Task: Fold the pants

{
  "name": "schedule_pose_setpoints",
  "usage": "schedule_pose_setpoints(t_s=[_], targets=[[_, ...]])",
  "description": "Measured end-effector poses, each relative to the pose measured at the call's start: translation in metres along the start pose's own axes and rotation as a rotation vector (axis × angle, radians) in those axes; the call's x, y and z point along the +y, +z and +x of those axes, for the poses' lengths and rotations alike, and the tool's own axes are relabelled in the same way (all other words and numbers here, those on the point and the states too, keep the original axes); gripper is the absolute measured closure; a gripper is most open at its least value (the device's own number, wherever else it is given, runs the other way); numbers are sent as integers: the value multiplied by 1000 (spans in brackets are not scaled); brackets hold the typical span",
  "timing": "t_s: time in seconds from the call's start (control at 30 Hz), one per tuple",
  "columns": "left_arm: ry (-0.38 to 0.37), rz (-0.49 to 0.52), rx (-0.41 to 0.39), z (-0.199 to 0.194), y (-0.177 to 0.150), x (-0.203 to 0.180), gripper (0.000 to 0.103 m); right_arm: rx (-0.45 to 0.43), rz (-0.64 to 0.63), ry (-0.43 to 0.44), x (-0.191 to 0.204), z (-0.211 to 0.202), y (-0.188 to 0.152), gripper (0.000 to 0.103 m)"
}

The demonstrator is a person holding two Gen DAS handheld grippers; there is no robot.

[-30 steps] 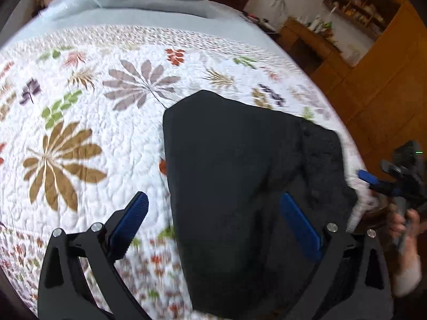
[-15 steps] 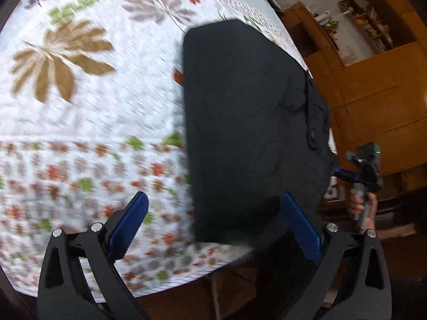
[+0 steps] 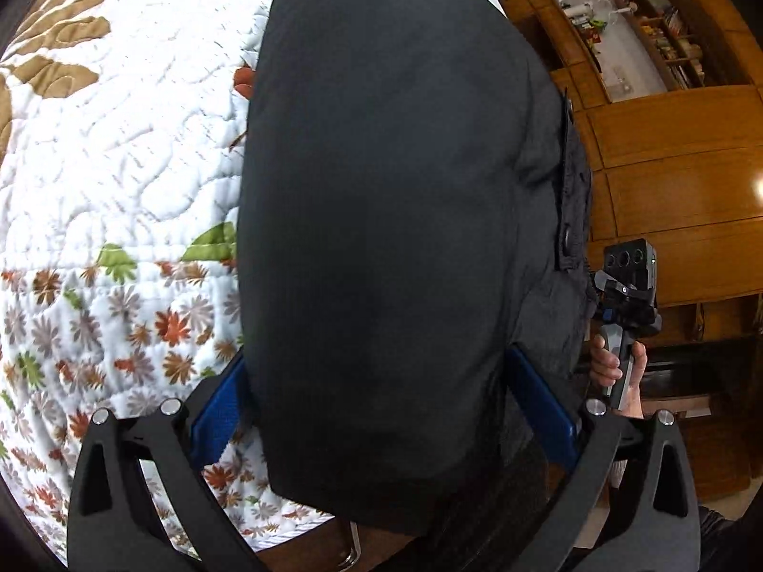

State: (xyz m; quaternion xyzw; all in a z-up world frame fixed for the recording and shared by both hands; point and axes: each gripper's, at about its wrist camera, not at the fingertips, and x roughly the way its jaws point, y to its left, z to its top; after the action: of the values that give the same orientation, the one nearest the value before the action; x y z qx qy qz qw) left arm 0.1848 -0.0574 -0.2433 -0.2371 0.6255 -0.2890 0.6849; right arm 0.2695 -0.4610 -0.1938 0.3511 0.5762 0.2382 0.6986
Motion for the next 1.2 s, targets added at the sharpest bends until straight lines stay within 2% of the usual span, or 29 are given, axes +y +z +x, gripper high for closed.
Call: schedule_pose_setpoints(t_s=[0.2,0.47,0.57,0.8,1.2], targets=[[38,4,1,2,-2,-13,2,6,-60,-45,12,6,-1,5],[184,64,-80,4,-2,-44,2,-24,-90,-64,14,2,-6,20],[217,87,-96,7,2,-55,3,-40,-107,-60,13,-2,-10,27],[246,118,-119,6,7,-69,3,-69,-119,-24,12,-7,-17,37],[270,128,-172,-8,21,-59,3,-64,-131,22,25,13,-6,40]])
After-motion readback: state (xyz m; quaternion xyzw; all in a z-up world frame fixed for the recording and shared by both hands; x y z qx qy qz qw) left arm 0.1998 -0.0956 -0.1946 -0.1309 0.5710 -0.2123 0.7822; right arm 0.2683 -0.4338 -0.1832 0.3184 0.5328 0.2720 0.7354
